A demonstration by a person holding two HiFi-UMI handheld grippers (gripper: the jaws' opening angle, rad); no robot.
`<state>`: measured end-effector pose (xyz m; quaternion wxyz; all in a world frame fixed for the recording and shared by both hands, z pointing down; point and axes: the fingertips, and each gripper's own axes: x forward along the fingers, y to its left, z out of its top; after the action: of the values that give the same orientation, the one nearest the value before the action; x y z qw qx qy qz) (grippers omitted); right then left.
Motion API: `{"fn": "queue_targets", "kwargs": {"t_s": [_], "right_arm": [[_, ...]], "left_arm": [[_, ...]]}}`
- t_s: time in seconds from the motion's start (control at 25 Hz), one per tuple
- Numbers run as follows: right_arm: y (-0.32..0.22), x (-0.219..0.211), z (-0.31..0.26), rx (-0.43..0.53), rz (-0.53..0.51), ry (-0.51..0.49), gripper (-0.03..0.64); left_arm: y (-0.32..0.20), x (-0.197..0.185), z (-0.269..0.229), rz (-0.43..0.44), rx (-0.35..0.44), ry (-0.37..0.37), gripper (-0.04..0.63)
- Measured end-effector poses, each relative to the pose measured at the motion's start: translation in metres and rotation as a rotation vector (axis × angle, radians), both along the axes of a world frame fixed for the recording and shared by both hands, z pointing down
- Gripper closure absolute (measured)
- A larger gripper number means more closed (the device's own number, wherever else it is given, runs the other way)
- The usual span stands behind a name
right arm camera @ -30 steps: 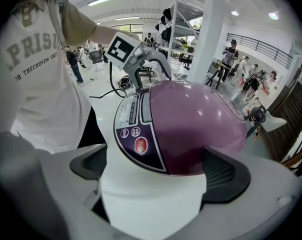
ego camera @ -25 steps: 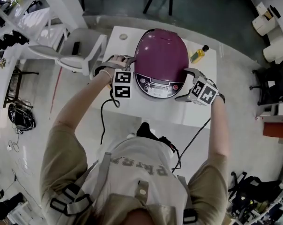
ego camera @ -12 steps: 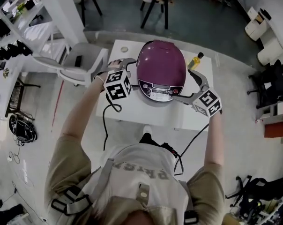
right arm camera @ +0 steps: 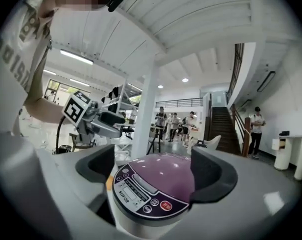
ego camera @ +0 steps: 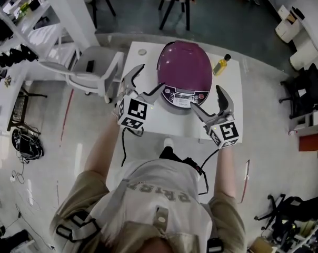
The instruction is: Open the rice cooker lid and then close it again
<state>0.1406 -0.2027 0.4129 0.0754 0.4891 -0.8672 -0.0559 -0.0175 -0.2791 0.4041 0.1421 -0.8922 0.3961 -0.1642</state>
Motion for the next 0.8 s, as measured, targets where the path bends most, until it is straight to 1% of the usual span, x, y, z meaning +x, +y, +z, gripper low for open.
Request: {"fn": "queue_targets", "kwargs": {"t_s": [0.12, 0.2, 0.24, 0.36, 0.44, 0.48, 0.52, 0.56, 0.64, 0.68, 0.8], "right_arm": [[0.007, 0.0, 0.006, 0.007, 0.081, -0.034, 0.215], [0.011, -0.003, 0.012, 0.005, 0.115, -0.028, 0.252], [0.013, -0.004, 0.012, 0.009, 0.134, -0.031, 0.277], [0.019, -0.001, 0.007, 0.034, 0.208, -0.084, 0.347], [0.023, 0.001, 0.002, 0.048, 0.25, -0.129, 0.393], [0.025, 0.001, 0.001, 0.05, 0.266, -0.151, 0.404], [0.026, 0.001, -0.001, 0.049, 0.281, -0.172, 0.413], [0.028, 0.001, -0.002, 0.048, 0.295, -0.193, 0.428], [0.032, -0.001, -0.004, 0.048, 0.317, -0.221, 0.451], [0.034, -0.001, -0.004, 0.05, 0.329, -0.226, 0.467], [0.041, 0.0, -0.003, 0.063, 0.37, -0.214, 0.517]], "left_arm": [[0.015, -0.006, -0.004, -0.046, 0.009, 0.08, 0.208], [0.022, -0.01, -0.005, -0.082, 0.028, 0.116, 0.263], [0.025, -0.011, -0.005, -0.098, 0.029, 0.137, 0.275], [0.033, -0.012, -0.004, -0.13, 0.018, 0.191, 0.328], [0.039, -0.013, -0.004, -0.147, 0.017, 0.219, 0.331], [0.041, -0.015, -0.005, -0.161, 0.02, 0.233, 0.344], [0.042, -0.018, -0.006, -0.178, 0.025, 0.247, 0.389], [0.043, -0.021, -0.006, -0.195, 0.028, 0.259, 0.413], [0.046, -0.025, -0.004, -0.221, 0.022, 0.278, 0.422], [0.047, -0.027, -0.003, -0.231, 0.017, 0.286, 0.438], [0.052, -0.029, 0.002, -0.258, 0.002, 0.306, 0.468]]}}
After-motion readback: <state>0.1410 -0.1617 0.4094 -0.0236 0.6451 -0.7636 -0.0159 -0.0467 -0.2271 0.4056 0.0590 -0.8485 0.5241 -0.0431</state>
